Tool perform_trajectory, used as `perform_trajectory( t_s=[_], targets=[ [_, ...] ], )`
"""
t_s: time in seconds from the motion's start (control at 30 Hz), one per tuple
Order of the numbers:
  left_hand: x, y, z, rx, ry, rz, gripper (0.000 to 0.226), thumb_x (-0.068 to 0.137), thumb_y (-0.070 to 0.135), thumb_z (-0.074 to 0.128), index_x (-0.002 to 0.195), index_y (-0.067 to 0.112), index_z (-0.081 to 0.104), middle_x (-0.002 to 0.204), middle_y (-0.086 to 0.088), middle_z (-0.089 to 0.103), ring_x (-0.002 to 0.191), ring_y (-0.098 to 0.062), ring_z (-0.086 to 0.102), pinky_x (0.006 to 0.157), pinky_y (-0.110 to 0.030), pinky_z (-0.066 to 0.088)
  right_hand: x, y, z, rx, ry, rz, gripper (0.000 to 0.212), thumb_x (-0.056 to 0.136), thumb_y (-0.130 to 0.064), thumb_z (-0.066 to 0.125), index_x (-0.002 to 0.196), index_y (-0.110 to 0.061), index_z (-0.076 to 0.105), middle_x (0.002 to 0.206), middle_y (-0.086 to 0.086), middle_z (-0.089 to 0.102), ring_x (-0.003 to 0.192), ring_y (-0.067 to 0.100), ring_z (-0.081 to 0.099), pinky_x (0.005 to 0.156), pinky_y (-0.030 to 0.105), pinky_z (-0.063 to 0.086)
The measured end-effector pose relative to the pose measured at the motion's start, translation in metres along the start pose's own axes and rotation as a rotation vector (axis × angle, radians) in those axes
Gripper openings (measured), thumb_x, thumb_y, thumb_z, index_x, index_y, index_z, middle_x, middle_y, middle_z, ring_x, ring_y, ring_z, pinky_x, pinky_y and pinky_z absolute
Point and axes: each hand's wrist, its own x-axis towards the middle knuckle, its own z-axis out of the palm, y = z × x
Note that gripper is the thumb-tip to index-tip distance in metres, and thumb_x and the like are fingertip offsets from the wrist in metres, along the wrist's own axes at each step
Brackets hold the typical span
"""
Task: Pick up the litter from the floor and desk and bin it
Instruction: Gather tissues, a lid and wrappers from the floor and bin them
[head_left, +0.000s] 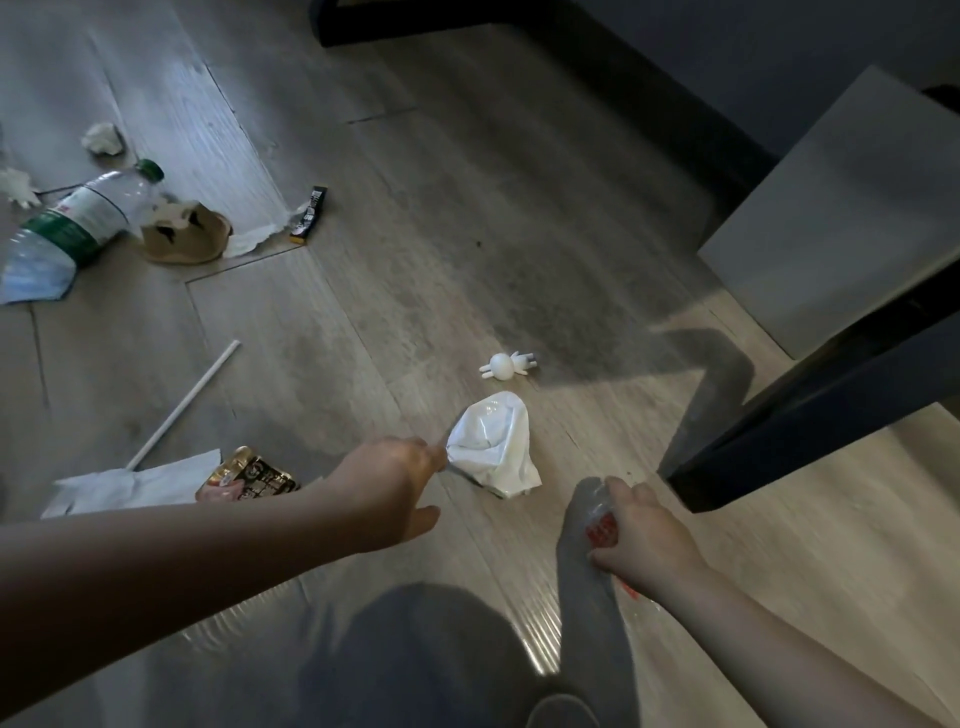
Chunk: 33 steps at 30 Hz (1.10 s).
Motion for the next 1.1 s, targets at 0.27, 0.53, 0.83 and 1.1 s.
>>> perform_trajectory(
  t_s=[0.27, 0.53, 0.83, 1.1],
  targets=[
    [-0.007, -0.015, -0.003, -0.002, -0.018, -0.061, 0.048, 0.087, 0.042, 0.058, 0.129, 0.02, 0.048, 0.124, 0.001, 0.058, 0.111, -0.018, 0.057, 0.091, -0.033, 0.047, 0.01, -0.011, 0.015, 0.096, 0.017, -0.106, 0.071, 0.078, -0.017, 0.068, 0.139, -0.023, 0.032, 0.123, 0.004, 0.045, 0.105, 0.021, 0.056, 0.076, 0.025, 0.044],
    [-0.033, -0.04, -0.01, -0.012, -0.047, -0.082, 0.044, 0.089, 0.044, 0.057, 0.129, 0.026, 0.047, 0.125, 0.007, 0.056, 0.106, -0.01, 0.056, 0.088, -0.024, 0.049, 0.017, -0.062, 0.005, 0.495, 0.064, -0.347, 0.06, 0.073, 0.001, 0.067, 0.124, -0.024, 0.048, 0.087, -0.004, 0.059, 0.072, 0.011, 0.062, 0.072, 0.03, 0.053],
    [-0.064, -0.072, -0.017, -0.045, 0.052, -0.172, 0.027, 0.088, 0.043, 0.055, 0.108, 0.025, 0.056, 0.105, 0.008, 0.061, 0.091, -0.012, 0.06, 0.079, -0.027, 0.048, 0.06, -0.115, -0.036, 0.167, 0.159, -0.534, 0.099, 0.071, -0.045, 0.078, 0.15, -0.026, 0.021, 0.157, 0.002, 0.013, 0.147, 0.025, 0.008, 0.115, 0.04, 0.024],
    [-0.074, -0.095, -0.006, -0.177, 0.138, -0.358, 0.03, 0.083, 0.041, 0.064, 0.109, 0.025, 0.06, 0.103, 0.011, 0.065, 0.092, -0.01, 0.063, 0.078, -0.025, 0.049, 0.093, -0.097, -0.036, -0.074, -0.011, -0.368, 0.144, 0.048, -0.075, 0.075, 0.147, -0.037, -0.023, 0.155, -0.002, -0.033, 0.143, 0.03, -0.028, 0.117, 0.052, 0.01]
  ],
)
